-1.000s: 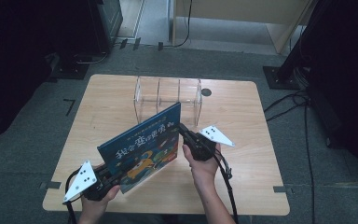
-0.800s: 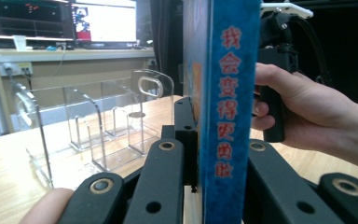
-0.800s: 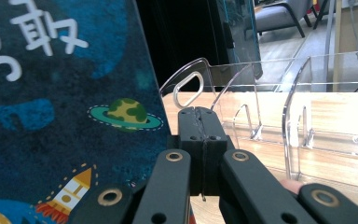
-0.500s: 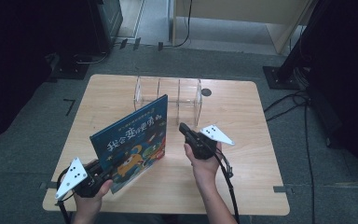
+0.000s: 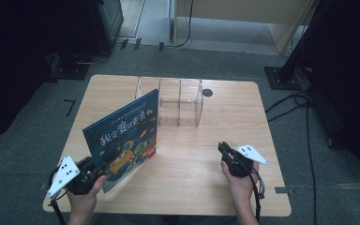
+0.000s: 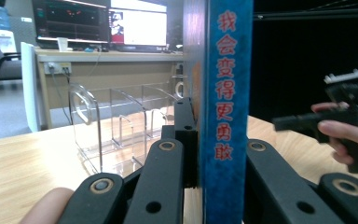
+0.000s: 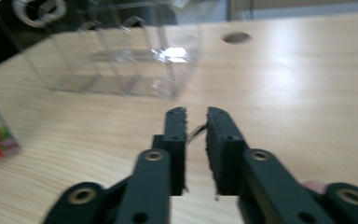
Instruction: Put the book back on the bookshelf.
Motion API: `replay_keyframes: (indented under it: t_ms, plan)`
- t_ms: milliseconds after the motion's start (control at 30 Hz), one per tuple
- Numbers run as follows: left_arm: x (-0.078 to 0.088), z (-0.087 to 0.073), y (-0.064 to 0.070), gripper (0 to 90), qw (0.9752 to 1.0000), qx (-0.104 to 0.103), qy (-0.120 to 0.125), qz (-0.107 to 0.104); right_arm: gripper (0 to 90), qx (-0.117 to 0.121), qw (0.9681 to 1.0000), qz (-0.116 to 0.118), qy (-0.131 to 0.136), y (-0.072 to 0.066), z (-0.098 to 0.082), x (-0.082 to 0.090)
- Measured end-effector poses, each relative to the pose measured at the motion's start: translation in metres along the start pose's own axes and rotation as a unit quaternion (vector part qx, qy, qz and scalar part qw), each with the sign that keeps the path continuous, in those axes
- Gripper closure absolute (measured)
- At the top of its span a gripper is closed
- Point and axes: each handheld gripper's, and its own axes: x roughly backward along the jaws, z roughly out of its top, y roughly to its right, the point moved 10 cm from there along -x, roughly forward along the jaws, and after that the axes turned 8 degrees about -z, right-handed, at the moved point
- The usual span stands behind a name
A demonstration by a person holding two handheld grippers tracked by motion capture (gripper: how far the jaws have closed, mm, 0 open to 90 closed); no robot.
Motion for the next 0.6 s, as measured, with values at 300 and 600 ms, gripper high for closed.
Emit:
replay_keyframes:
  t_ms: [300, 600]
  plan:
    - [0.002, 0.006, -0.009, 84.8, 0.9998, 0.003, 0.009, 0.017, 27.6, 0.030, 0.9871, -0.123, -0.098, 0.068, -0.045, 0.012]
    - [0.002, 0.015, -0.022, 84.8, 0.9991, 0.010, 0.019, 0.035, 19.5, 0.036, 0.9796, -0.142, -0.137, 0.091, -0.066, 0.022]
